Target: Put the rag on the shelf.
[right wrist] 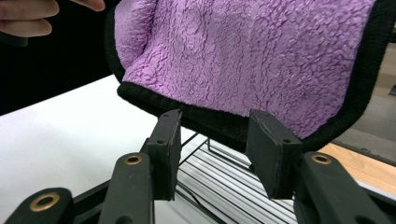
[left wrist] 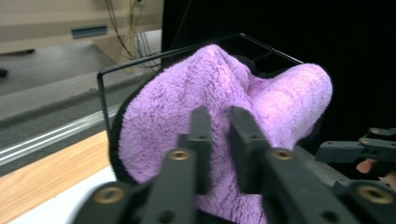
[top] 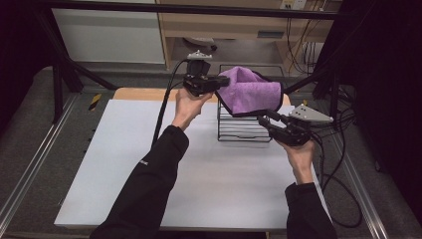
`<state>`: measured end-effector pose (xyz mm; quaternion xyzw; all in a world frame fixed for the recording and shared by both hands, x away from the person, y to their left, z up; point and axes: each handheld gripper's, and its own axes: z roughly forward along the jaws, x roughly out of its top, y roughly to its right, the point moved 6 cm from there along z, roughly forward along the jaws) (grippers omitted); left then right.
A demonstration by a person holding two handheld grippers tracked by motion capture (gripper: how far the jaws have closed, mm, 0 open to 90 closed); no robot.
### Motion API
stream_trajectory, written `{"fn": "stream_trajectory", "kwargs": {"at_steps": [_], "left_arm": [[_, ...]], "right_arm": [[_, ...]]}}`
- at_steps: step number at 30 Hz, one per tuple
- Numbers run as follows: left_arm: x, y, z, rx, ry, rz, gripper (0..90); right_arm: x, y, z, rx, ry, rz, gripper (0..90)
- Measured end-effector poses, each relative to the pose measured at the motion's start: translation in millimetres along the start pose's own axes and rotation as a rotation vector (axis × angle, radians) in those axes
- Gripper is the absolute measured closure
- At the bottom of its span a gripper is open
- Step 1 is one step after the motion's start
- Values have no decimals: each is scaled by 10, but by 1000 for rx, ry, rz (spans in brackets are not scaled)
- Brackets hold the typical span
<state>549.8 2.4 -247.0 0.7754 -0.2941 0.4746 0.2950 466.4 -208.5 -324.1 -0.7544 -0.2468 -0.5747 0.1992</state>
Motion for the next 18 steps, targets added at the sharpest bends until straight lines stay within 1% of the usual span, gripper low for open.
{"fn": "stream_trajectory", "kwargs": {"at_steps": [3,5,8,10,12,14,16,18], "left_arm": [[29,49,-32,32,17,34,863],[80,108,-71,37,46,60,865],[149,209,-93,69,72,126,866],[188,319,-83,89,76,191,866],[191,410,-60,88,55,233,866],[184,486,-40,80,36,262,865],[174,537,-18,59,19,270,865],[161,598,7,62,-6,309,864]], "right_arm": [[4,9,-13,-9,2,-1,530],[10,20,-23,-14,5,-1,531],[21,29,-31,-16,9,1,543],[24,30,-27,-17,5,1,561],[25,30,-19,-16,3,-5,578],[22,29,-17,-14,1,-7,590],[16,27,-16,-13,-2,-10,598],[10,29,-20,-11,-1,-11,606]]}}
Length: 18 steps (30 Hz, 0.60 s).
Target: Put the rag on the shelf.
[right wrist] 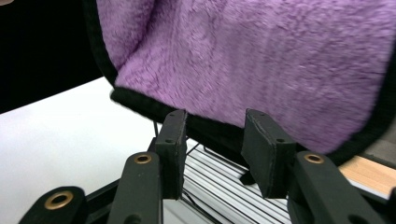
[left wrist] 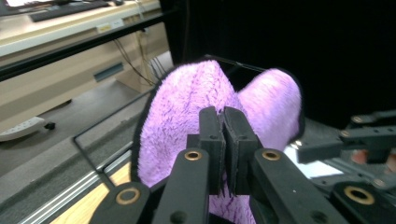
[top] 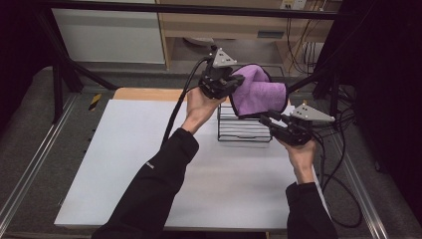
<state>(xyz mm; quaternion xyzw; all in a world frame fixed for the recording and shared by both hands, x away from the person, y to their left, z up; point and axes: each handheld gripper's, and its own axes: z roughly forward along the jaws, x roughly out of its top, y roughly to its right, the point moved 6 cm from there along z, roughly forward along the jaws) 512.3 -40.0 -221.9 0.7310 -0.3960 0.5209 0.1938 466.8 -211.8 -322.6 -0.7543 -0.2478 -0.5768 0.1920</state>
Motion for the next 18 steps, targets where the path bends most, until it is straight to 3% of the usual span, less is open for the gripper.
{"fn": "stream_trajectory", "kwargs": {"at_steps": [1,4,6,9,12,14,16,18], "left_arm": [[6,28,2,-1,-3,20,865],[18,149,-3,-58,-5,18,867],[-4,180,21,-25,-17,40,866],[-52,180,72,-51,-23,-6,866],[-98,241,130,-63,-13,7,871],[-90,319,177,-112,9,-16,874],[-129,414,282,-128,-18,-4,874],[-204,476,372,-112,-47,16,871]], "right_arm": [[-2,1,-2,1,0,0,609],[-1,4,-5,5,1,0,623],[0,-3,-5,8,3,2,626],[-1,-20,-10,9,5,-2,623],[2,-8,-35,3,10,-1,616],[7,17,-55,-7,17,7,606],[4,38,-77,-18,23,19,578],[-12,65,-113,-38,25,19,561]]}}
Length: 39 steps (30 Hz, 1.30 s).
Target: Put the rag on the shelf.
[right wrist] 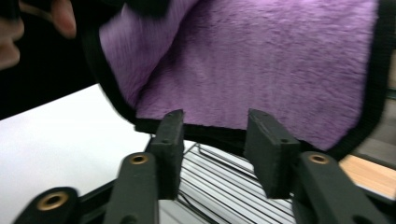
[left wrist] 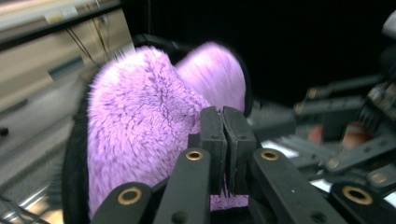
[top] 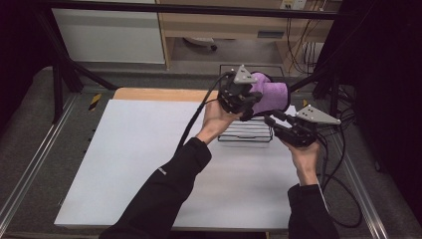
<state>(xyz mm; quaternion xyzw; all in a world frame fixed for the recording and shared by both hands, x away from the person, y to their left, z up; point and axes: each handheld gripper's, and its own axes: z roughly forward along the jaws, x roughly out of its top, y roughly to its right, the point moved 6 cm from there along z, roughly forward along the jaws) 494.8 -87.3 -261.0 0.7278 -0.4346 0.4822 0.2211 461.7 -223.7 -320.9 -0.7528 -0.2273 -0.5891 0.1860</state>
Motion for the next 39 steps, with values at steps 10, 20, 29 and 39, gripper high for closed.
{"fn": "stream_trajectory", "kwargs": {"at_steps": [10,20,29,39], "left_arm": [[-261,-95,-241,26,53,-27,661],[-986,-373,-1087,164,9,-117,374],[-2027,-517,-1501,254,-69,-223,244],[-2756,-577,-1745,275,-127,-317,235]], "right_arm": [[31,45,-112,-18,17,-6,519],[564,-461,278,35,66,-90,507],[689,-644,759,-77,24,-140,574],[899,-651,847,-158,69,-146,591]]}}
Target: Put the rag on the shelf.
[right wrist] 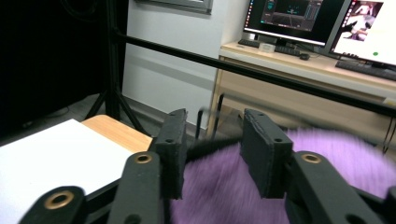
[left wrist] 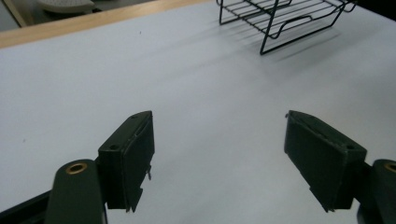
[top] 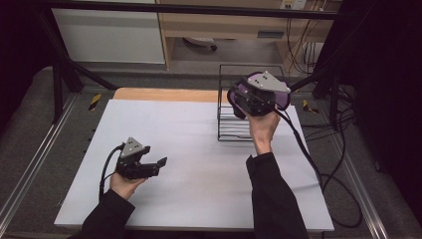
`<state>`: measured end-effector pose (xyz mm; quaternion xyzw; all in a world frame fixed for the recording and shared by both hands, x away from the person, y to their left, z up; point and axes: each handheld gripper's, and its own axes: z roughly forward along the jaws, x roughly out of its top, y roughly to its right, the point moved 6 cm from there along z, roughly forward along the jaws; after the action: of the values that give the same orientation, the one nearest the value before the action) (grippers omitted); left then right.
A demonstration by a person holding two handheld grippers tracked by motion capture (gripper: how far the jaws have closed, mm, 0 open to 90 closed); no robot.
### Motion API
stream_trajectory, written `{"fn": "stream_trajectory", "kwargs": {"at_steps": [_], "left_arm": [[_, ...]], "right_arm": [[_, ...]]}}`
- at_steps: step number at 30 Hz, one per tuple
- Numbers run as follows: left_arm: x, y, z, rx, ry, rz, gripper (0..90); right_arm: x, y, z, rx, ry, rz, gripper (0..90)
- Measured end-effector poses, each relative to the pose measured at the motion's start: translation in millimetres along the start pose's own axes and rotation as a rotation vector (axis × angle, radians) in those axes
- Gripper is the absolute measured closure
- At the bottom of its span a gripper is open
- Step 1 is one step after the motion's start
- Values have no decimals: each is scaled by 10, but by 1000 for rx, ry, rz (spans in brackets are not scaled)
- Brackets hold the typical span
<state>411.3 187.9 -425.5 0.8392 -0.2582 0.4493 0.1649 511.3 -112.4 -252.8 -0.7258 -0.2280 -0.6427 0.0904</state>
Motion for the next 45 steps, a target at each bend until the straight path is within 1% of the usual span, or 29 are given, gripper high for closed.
{"fn": "stream_trajectory", "kwargs": {"at_steps": [2,3,4,6,9,12,14,16,20,24,25,26,27,28,29,30,31,32,34,35,36,37,38,42,44,45], "left_arm": [[-45,-33,-5,-2,-7,-11,229],[-56,-48,-12,0,-6,-12,227],[-63,-60,-18,2,-2,-15,227],[-74,-78,-26,2,3,-18,226],[-85,-89,-10,4,1,-21,226],[-84,-85,-2,1,2,-16,226],[-82,-82,-4,-2,9,-20,225],[-87,-84,-8,-4,12,-20,223],[-104,-92,-1,-6,8,-23,213],[-107,-96,9,-5,5,-22,212],[-107,-94,12,-5,6,-23,212],[-108,-91,14,-6,4,-24,212],[-111,-88,16,-6,4,-24,211],[-114,-85,17,-8,3,-23,211],[-116,-85,19,-8,2,-23,211],[-119,-88,20,-8,0,-22,211],[-121,-92,23,-8,-1,-23,211],[-124,-95,25,-7,-1,-25,211],[-127,-99,25,-6,-2,-25,211],[-126,-100,22,-6,-1,-26,211],[-123,-98,20,-8,0,-28,211],[-120,-100,19,-7,1,-27,211],[-119,-100,18,-7,2,-28,211],[-125,-105,19,-8,-1,-29,211],[-127,-110,19,-8,-1,-30,211],[-127,-112,18,-7,-1,-31,211]], "right_arm": [[8,-20,50,-20,-47,-31,599],[-6,-29,69,-34,-61,-43,598],[-14,-38,70,-39,-64,-53,598],[-11,-52,39,-33,-55,-57,599],[-4,-35,-8,-31,-64,-69,633],[-10,-7,-3,-35,-82,-89,713],[-10,12,0,-42,-87,-89,797],[-10,30,-8,-46,-83,-90,900],[-3,37,-38,-36,-74,-101,900],[24,45,-78,-27,-59,-77,900],[28,42,-77,-29,-52,-74,899],[26,35,-70,-21,-50,-72,809],[20,30,-55,-27,-52,-69,697],[7,30,-39,-43,-59,-79,623],[-10,30,-27,-52,-71,-89,596],[-19,28,-23,-54,-72,-93,579],[-26,28,-20,-53,-76,-90,582],[-29,29,-21,-53,-78,-92,610],[-33,47,-38,-66,-87,-102,724],[-34,62,-50,-67,-87,-97,775],[-37,75,-62,-57,-88,-85,835],[-42,84,-76,-44,-86,-77,869],[-50,91,-85,-36,-83,-72,878],[-63,112,-136,-33,-63,-67,891],[-58,136,-185,-30,-57,-58,892],[-50,160,-220,-33,-45,-52,892]]}}
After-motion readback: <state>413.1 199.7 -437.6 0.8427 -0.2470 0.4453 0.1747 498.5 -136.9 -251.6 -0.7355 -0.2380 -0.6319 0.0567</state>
